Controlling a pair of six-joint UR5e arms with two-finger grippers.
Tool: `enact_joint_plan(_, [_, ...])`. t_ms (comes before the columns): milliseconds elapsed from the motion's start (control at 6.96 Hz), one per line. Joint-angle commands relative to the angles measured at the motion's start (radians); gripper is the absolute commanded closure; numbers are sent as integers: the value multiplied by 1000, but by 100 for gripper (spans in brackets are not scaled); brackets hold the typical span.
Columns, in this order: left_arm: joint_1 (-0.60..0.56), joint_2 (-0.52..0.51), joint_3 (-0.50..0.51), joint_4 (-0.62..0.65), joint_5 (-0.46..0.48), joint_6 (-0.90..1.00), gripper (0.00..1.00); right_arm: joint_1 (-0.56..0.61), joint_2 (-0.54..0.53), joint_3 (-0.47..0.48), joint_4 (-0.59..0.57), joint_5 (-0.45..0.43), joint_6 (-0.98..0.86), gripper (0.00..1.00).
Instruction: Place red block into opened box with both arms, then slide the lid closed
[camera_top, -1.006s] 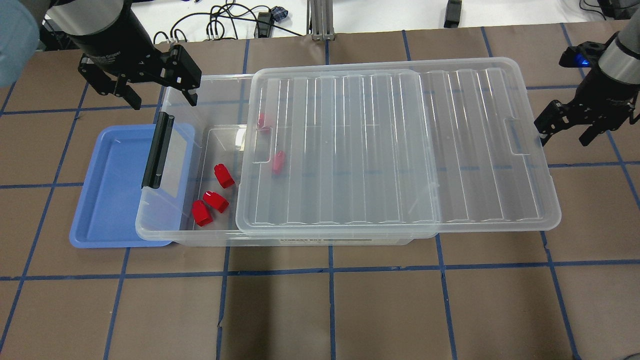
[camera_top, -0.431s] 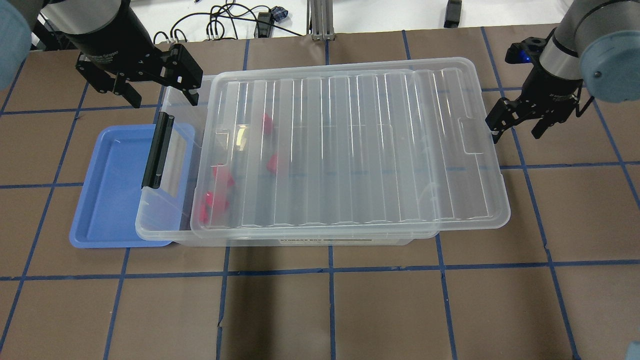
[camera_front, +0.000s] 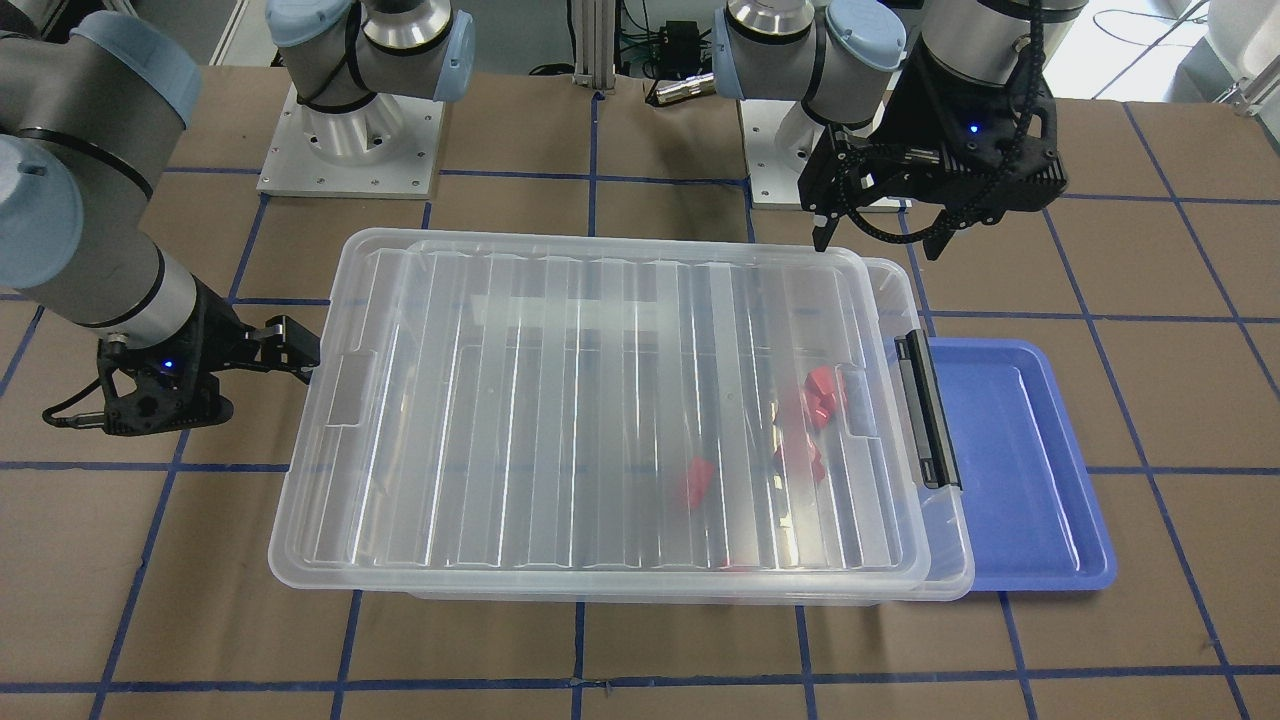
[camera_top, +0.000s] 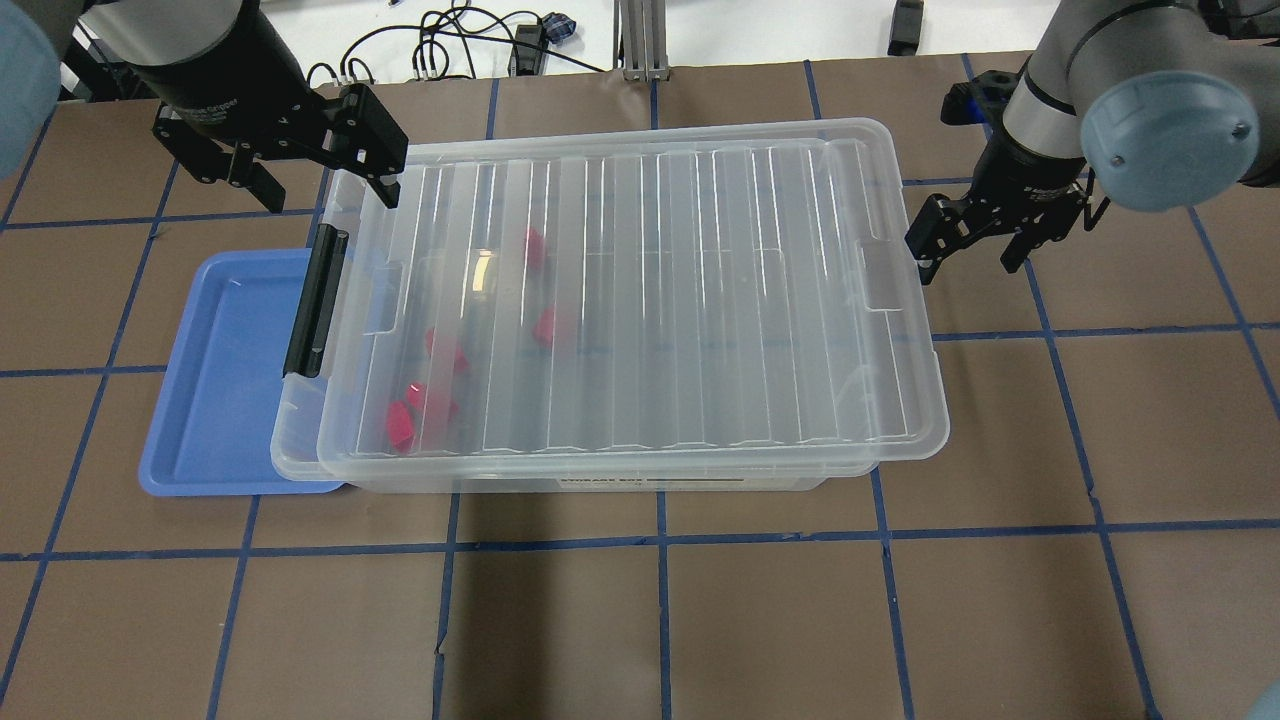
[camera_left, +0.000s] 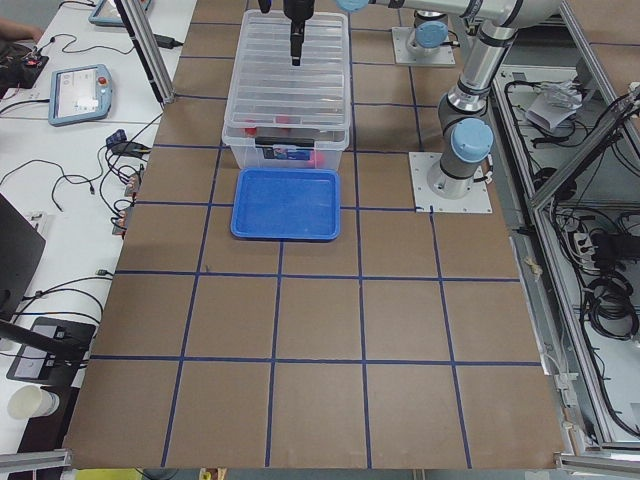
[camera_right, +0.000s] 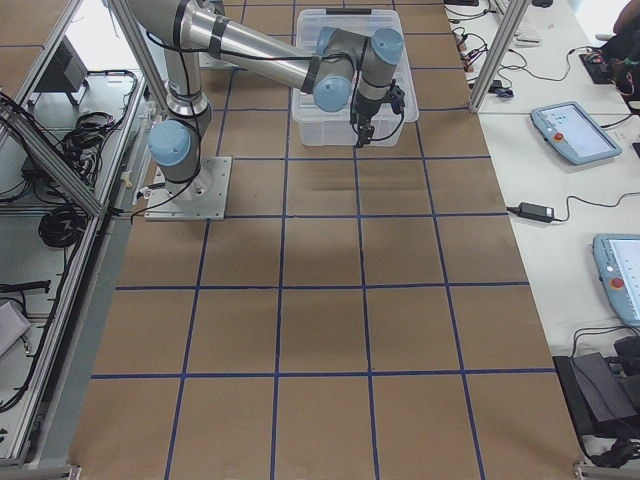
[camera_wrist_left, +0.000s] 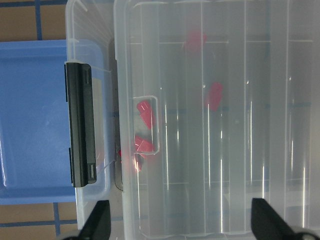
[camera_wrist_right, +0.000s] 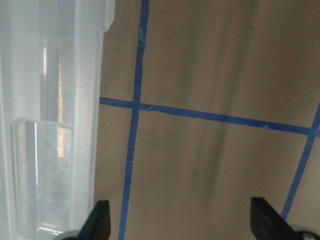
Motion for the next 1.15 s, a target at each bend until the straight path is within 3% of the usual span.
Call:
enact_joint_plan(0, [-2, 0, -2, 6, 6, 0, 0, 23, 0, -2, -35, -13, 21, 0])
enact_joint_plan(288, [-2, 6, -1, 4, 3, 0, 0, 28, -74, -71, -27, -6, 23, 0])
enact_joint_plan(575, [-2, 6, -2, 4, 1, 0, 0, 80, -144, -193, 145, -15, 50, 0])
enact_joint_plan(719, [-2, 5, -2, 4, -2, 0, 0, 122, -155, -245, 216, -18, 158, 0])
enact_joint_plan(1006, [-2, 3, -5, 4, -3, -2, 0, 204, -155, -251, 210, -24, 193, 0])
